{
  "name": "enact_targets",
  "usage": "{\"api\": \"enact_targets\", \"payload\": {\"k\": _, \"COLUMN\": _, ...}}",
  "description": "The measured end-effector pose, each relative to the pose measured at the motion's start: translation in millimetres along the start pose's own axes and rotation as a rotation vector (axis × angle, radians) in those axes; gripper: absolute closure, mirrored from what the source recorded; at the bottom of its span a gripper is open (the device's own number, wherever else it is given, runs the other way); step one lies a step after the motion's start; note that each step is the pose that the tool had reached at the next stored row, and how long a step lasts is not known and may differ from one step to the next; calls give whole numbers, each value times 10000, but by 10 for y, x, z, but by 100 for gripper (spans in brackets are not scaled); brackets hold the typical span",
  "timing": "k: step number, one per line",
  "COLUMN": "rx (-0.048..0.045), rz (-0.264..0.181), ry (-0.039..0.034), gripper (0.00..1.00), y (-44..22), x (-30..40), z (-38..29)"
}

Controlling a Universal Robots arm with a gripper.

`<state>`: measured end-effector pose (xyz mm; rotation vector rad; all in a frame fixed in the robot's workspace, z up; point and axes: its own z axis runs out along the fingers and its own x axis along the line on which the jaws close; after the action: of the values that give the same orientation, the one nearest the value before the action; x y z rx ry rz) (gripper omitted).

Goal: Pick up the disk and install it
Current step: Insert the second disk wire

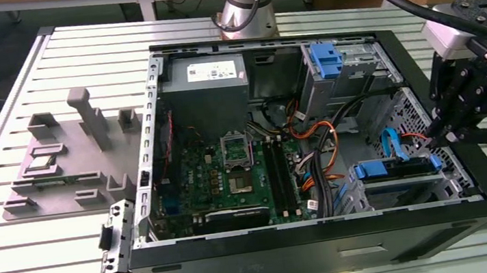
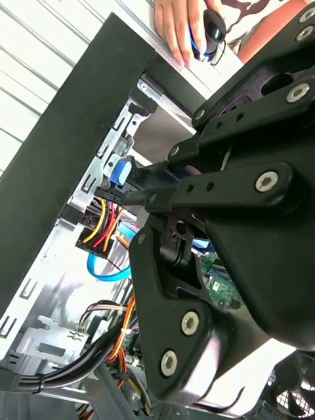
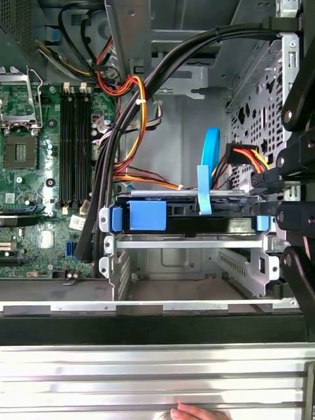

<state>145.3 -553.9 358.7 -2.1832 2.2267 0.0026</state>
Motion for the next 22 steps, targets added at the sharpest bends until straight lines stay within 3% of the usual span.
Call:
{"api": "enact_targets", "payload": {"k": 7, "rx": 0, "rz": -1, "ry": 0, "gripper": 76, "y": -57, "x": -13, "z": 7}}
{"api": "enact_targets", "payload": {"k": 11, "rx": 0, "rz": -2, "ry": 1, "gripper": 76, "y": -84, "x": -18, "z": 48}}
{"api": "enact_targets", "payload": {"k": 14, "rx": 0, "rz": 0, "ry": 11, "gripper": 76, "y": -88, "x": -25, "z": 88}}
{"api": "enact_targets", "payload": {"k": 22, "rx": 1, "rz": -2, "ry": 9, "gripper": 76, "y": -61, "x": -29, "z": 121}}
